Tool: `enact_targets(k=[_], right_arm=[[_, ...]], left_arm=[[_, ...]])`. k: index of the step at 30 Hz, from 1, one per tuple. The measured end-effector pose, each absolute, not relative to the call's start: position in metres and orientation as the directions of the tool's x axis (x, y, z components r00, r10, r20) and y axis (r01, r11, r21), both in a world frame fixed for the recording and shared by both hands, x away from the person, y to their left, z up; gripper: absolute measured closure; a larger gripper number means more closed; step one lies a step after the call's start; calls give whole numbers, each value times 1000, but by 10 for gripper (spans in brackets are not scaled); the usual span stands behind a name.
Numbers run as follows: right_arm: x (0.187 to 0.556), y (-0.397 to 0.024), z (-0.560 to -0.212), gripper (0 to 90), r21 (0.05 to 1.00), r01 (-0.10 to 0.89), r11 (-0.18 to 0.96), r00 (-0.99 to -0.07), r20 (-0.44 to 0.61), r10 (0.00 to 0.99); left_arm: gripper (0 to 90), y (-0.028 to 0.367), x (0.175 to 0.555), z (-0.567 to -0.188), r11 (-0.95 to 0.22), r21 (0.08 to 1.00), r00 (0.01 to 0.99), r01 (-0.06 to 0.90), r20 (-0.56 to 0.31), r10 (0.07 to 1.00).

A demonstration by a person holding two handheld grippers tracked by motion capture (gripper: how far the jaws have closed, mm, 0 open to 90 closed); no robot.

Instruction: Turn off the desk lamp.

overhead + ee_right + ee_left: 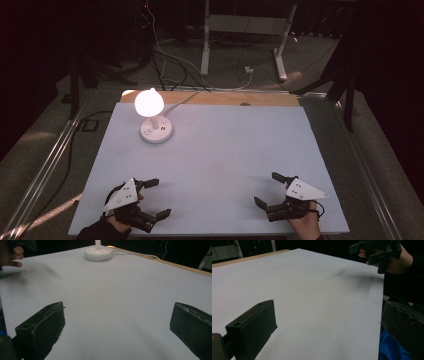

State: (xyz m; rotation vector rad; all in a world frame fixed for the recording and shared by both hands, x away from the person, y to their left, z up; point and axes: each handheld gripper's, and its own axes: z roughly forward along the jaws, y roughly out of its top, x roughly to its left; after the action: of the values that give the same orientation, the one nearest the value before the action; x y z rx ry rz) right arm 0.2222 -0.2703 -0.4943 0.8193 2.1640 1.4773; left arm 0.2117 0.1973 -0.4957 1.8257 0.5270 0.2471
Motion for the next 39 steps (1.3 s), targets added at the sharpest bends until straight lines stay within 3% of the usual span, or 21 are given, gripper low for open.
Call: enact_targets(k=[39], right_arm=[[223,-269,-494,0,934,249,257,-754,21,656]], left_arm=[[6,189,263,-465,-168,955,795,243,-97,599]])
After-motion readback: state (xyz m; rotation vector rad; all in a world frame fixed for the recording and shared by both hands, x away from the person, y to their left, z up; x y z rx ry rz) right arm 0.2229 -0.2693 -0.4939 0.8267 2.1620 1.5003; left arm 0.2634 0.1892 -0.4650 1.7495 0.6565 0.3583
